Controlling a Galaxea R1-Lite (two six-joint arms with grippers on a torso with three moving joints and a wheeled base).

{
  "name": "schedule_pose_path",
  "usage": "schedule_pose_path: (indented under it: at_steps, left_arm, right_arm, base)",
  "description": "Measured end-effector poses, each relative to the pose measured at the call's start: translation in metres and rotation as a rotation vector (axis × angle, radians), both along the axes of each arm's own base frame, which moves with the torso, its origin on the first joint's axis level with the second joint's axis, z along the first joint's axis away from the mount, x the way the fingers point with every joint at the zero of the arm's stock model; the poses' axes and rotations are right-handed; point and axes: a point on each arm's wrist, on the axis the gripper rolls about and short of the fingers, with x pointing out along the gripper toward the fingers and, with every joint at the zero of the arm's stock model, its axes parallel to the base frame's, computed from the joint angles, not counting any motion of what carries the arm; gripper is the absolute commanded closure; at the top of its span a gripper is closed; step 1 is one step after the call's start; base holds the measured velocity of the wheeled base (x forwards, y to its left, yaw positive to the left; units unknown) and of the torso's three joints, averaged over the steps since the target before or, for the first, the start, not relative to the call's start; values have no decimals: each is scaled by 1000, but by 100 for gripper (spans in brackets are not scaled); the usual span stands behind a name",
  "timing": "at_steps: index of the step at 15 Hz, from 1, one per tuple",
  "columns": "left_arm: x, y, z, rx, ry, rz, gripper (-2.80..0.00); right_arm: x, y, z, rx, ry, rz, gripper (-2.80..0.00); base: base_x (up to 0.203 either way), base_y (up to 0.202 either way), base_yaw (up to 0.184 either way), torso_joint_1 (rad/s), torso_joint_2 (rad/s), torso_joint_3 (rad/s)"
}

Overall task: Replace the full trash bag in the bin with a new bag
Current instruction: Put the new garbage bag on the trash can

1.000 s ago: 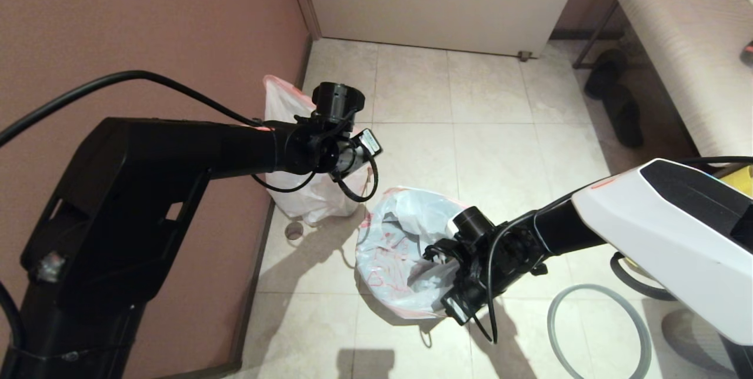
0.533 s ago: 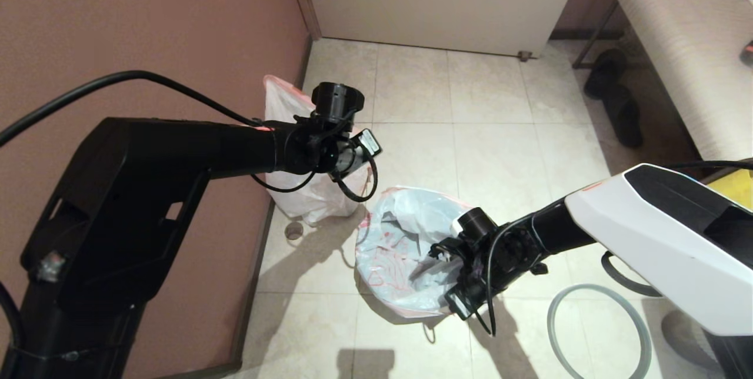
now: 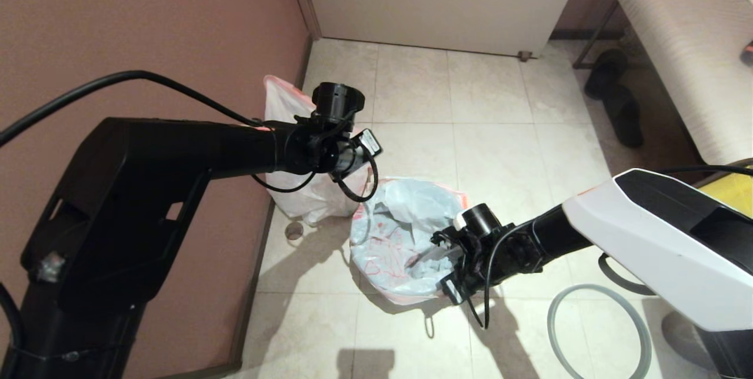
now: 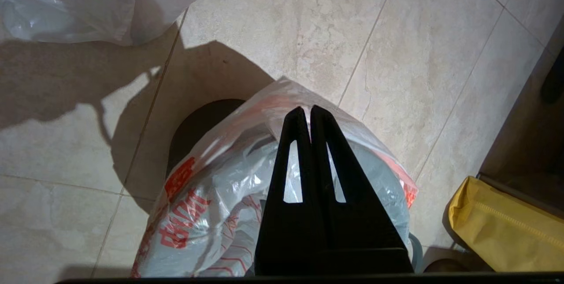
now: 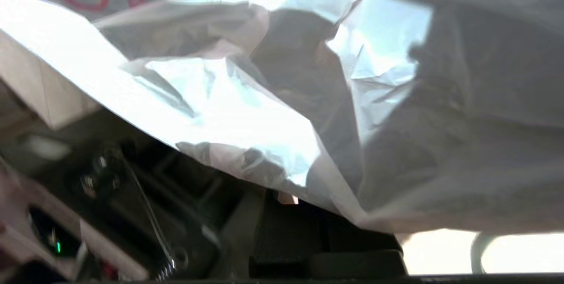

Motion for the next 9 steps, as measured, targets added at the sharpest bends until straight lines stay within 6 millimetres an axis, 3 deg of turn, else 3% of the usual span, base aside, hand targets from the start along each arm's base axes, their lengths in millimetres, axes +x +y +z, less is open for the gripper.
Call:
schedule_pose_path:
  at_steps: [6, 9]
  left_arm:
    - [0, 0, 0, 2, 3, 0, 0]
    - [-2, 0, 2, -1, -1, -1, 0]
  right_arm:
    - [12, -4, 20, 232, -146, -73, 0]
    - [11, 2, 14, 226, -154, -74, 0]
  base:
    - [0, 0, 0, 0, 0, 0]
    - [0, 0, 0, 0, 0, 0]
